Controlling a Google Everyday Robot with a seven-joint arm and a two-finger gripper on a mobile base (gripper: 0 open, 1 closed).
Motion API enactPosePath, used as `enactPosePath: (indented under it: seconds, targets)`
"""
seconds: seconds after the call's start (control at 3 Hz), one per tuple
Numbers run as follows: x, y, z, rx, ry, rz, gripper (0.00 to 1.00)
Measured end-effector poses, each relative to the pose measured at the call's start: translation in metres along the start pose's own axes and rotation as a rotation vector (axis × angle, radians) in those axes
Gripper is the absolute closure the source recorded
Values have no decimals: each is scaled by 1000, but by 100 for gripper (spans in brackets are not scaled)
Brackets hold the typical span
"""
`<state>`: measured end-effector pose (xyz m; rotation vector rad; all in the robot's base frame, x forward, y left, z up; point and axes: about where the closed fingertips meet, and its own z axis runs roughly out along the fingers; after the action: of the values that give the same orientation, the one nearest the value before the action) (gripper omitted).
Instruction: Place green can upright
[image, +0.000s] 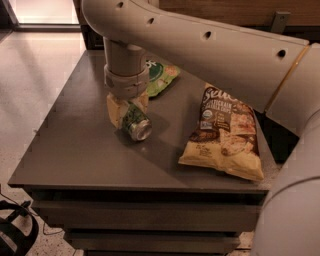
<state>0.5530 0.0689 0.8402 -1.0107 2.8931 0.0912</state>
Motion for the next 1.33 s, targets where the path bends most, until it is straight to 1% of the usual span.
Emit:
enactPosePath:
  seconds: [0.33,0.67,1.0,1.33]
  targets:
    - [5,-9,-33,4,-110,-65,100]
    - [7,-12,-58,-10,-200,-123,100]
    - [4,-11,-71,-78,-298,-204,100]
    - [-6,1,-69,-177,-389,-303,100]
